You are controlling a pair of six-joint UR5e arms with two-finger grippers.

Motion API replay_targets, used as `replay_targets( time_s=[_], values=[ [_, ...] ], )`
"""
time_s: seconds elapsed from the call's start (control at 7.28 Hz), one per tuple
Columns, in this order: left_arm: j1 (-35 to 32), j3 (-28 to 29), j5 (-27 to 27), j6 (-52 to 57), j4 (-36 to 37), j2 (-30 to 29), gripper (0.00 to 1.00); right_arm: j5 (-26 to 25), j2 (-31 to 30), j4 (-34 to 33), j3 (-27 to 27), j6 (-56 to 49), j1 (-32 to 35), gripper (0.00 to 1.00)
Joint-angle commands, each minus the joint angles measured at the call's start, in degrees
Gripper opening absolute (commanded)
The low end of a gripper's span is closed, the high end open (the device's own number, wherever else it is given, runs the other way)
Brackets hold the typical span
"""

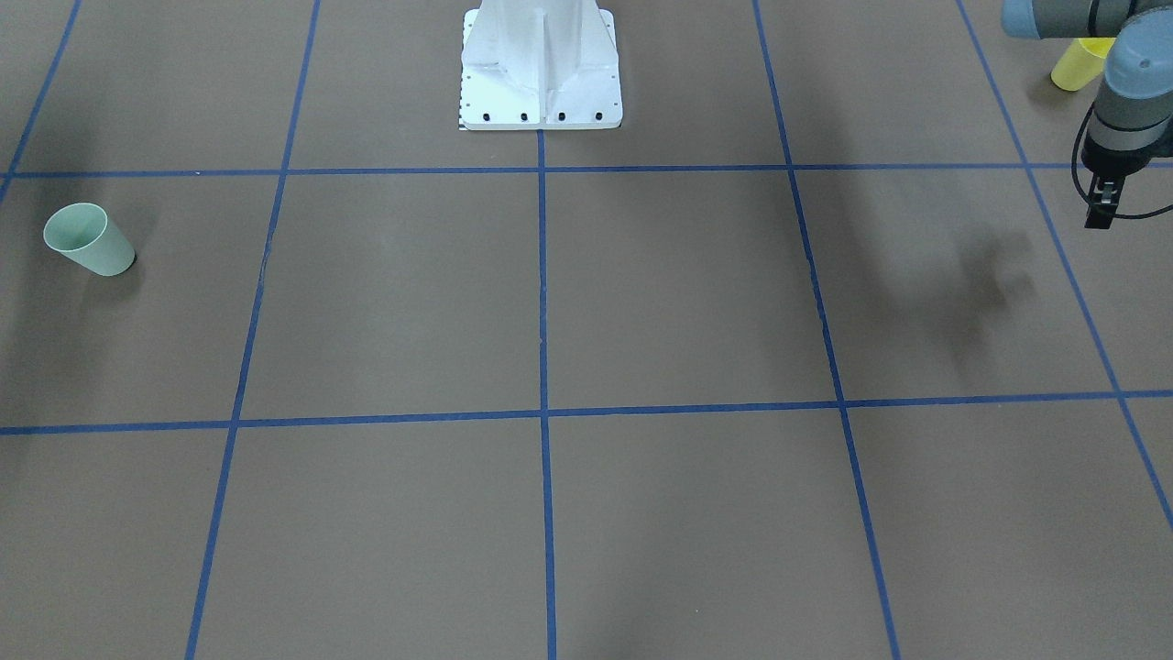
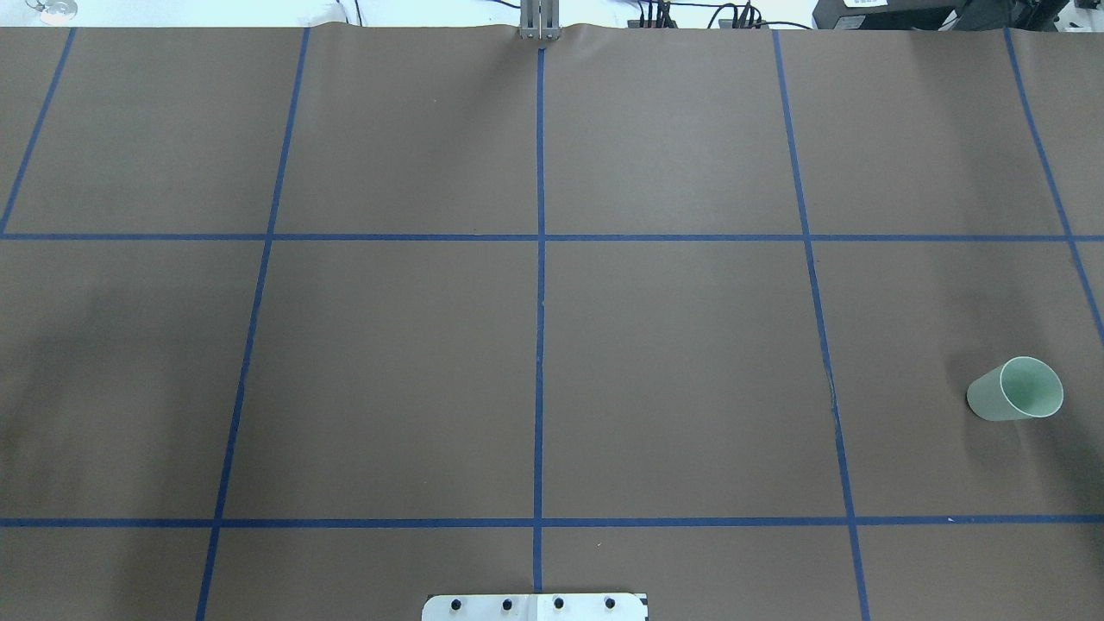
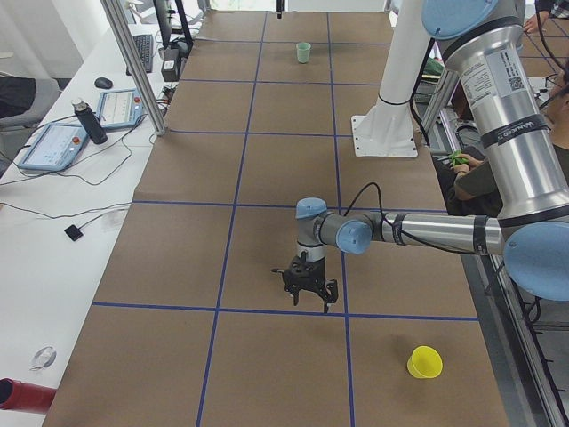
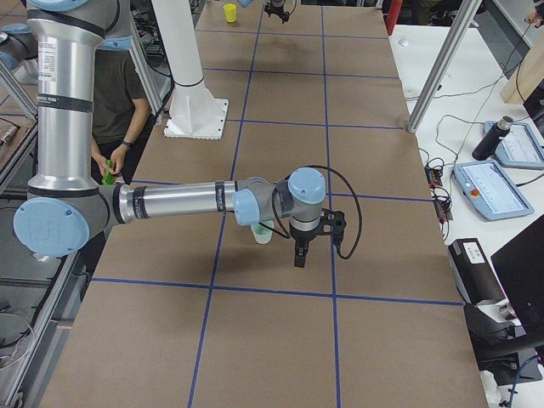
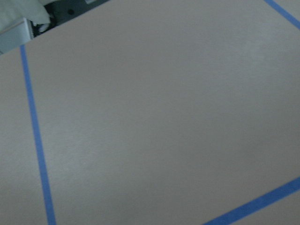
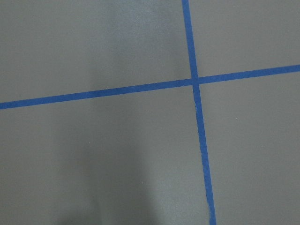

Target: Transfer and stack yellow cup on green cup

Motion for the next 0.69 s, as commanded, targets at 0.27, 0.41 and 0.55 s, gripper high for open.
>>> replay_targets(
  time_s=[0.27,0.41,0.55],
  values=[
    [11.54,-0.27,0.37,-25.45,21.68,0.27,0.98,-2.08,0.4,2.76,0.36,0.03,-2.34,1.0],
    [14.28,-0.18,0.28,-33.6,22.84,0.62,0.95,-2.18,0.31,2.76,1.14,0.03,-2.34,1.0],
    [16.91,-0.09,-1.81,-37.08,25.99,0.62,0.96,-2.18,0.31,2.76,1.15,0.03,-2.69,1.0]
  ],
)
